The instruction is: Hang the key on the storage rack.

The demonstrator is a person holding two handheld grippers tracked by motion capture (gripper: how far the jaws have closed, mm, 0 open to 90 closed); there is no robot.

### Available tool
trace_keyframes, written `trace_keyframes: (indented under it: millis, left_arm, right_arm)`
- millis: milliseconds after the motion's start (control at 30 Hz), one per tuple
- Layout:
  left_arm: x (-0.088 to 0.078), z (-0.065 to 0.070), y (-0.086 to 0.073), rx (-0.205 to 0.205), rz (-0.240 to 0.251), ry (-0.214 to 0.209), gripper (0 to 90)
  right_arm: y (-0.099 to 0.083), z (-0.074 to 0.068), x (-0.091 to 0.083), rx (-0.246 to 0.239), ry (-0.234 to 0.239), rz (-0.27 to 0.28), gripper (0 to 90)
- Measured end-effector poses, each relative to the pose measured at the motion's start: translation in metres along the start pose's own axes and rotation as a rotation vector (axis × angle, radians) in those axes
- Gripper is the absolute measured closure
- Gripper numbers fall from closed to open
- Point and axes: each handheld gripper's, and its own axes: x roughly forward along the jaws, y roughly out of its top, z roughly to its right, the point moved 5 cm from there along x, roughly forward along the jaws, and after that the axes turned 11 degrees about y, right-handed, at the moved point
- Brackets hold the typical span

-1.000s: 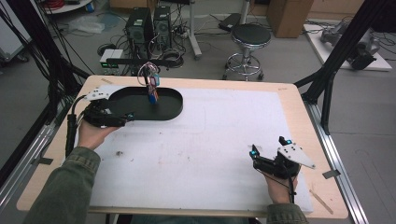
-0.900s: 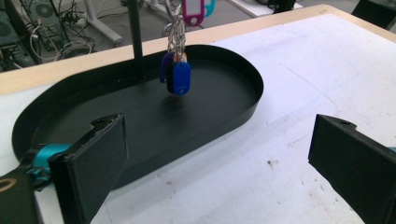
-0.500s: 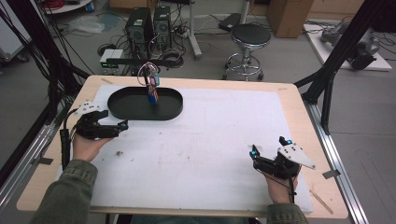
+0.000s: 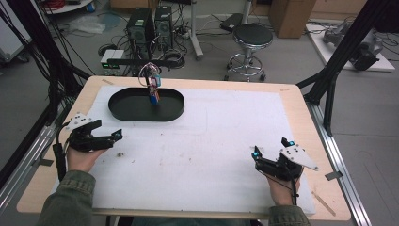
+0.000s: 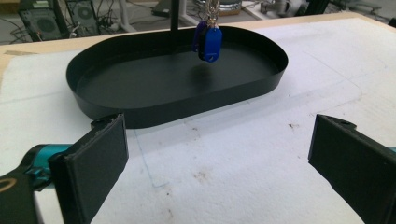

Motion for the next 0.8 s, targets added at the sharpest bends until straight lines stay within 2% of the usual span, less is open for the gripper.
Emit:
trace_keyframes:
  millis: [200, 467, 800]
  left_arm:
    - [-0.010, -0.004, -0.008, -0.015, 0.030, 0.024, 5.4]
    - [-0.024, -0.011, -0.014, -0.046, 0.101, 0.061, 5.4]
    - [-0.037, -0.025, -0.025, -0.073, 0.148, 0.107, 5.4]
  right_arm:
    - [0.000, -0.001, -0.001, 0.006, -0.001, -0.003, 0.5]
    - [0.000, 0.000, 0.000, -0.003, 0.002, -0.007, 0.5]
    - [-0.001, -0.001, -0.001, 0.004, 0.003, -0.010, 0.5]
